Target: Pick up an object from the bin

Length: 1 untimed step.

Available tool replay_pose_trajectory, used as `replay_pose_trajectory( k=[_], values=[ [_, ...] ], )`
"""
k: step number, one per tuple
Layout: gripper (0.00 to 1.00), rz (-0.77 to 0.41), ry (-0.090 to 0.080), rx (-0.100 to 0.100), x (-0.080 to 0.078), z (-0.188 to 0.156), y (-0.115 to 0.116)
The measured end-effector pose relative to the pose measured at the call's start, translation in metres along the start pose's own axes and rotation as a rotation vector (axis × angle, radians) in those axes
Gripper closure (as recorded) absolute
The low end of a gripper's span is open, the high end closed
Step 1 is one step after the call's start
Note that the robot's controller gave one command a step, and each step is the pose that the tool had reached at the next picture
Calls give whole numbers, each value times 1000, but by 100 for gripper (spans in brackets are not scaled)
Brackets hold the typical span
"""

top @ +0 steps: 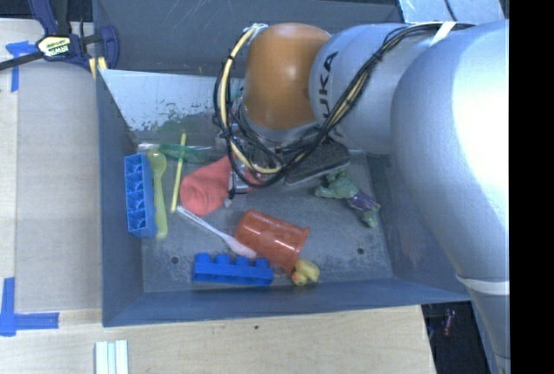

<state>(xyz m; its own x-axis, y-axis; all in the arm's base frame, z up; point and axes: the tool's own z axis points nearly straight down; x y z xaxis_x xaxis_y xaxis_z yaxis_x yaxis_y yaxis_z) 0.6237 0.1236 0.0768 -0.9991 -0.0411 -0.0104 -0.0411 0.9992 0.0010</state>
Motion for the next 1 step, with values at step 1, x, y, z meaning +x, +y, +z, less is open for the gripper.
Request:
replay_pose_trajectory(
  k=[1],
  values=[
    [0,-5,-1,0,0,0,0]
  ],
)
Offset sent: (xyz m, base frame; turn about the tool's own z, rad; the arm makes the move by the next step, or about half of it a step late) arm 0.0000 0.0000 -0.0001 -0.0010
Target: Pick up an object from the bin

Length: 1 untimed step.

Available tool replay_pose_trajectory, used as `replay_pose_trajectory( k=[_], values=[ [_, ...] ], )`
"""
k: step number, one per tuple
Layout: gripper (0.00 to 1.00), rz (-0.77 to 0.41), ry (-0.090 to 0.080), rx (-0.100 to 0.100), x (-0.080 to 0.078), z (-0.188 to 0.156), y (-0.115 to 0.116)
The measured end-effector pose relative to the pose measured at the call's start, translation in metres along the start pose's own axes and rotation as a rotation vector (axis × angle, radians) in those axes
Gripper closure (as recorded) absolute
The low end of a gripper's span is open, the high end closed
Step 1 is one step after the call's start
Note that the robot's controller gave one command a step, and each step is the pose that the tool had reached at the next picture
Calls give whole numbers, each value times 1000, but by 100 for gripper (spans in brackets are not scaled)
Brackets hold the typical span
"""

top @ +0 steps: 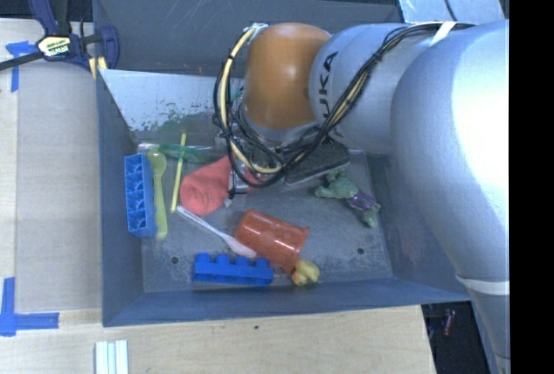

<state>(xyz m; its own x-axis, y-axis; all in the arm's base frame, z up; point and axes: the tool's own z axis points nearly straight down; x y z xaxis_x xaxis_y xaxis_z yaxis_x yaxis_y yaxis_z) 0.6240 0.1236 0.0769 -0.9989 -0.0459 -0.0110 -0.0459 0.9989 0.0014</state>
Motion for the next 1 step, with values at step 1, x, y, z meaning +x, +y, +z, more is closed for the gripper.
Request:
replay_pose_trajectory(
  k=[1],
  values=[
    [100,5,-2,0,-1,-1,-1]
  ],
)
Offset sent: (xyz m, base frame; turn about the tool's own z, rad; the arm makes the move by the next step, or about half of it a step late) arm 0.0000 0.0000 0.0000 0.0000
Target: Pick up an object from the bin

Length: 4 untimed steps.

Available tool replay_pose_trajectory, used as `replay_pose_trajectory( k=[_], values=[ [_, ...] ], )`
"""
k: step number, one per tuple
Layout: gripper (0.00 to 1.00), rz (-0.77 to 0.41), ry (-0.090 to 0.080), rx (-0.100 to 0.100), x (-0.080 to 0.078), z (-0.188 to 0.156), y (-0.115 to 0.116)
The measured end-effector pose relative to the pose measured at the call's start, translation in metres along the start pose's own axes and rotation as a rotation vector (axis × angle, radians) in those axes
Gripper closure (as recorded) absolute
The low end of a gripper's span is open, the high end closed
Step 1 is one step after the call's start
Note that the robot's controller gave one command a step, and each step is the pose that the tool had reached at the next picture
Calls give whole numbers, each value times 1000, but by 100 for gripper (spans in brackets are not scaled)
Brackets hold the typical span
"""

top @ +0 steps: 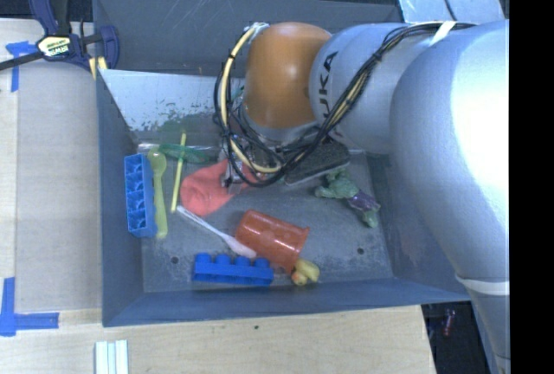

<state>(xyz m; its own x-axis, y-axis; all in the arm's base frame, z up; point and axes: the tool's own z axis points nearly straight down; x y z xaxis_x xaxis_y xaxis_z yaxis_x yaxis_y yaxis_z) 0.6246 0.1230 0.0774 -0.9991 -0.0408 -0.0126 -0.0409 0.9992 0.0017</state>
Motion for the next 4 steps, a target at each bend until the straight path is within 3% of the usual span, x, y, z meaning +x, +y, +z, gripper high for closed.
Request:
replay_pose_trajectory(
  k=[2,3,4],
  values=[
    [100,1,9,1,3,-17,-1],
    [100,1,-3,0,-1,-57,0],
    [100,2,2,0,0,-85,0]
  ],
)
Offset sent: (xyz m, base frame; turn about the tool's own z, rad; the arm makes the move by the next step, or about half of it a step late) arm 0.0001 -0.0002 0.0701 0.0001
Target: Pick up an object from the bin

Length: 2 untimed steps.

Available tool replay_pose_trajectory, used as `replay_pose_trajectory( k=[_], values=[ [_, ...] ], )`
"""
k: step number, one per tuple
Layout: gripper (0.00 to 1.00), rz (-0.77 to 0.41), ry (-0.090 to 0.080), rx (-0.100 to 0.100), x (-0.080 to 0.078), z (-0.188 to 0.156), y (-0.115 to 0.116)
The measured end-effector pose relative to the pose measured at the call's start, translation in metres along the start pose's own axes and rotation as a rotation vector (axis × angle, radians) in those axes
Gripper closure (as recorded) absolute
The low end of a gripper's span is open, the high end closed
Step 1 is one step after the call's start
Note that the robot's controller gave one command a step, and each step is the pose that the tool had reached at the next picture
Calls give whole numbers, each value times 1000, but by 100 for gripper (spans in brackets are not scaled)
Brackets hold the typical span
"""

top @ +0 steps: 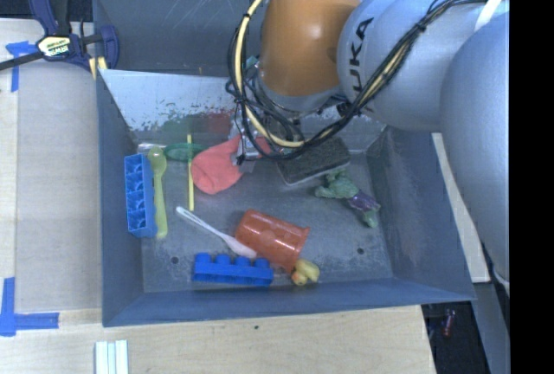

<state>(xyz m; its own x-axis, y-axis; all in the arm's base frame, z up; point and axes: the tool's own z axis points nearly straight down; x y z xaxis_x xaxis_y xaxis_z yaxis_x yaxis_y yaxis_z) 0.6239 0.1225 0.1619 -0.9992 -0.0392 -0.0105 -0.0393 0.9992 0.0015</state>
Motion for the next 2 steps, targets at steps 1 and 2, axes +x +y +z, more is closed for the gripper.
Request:
replay_pose_trajectory(
  k=[1,2],
  values=[
    [100,0,-6,-1,-2,-28,0],
    [100,1,-10,-1,-3,-39,0]
  ],
)
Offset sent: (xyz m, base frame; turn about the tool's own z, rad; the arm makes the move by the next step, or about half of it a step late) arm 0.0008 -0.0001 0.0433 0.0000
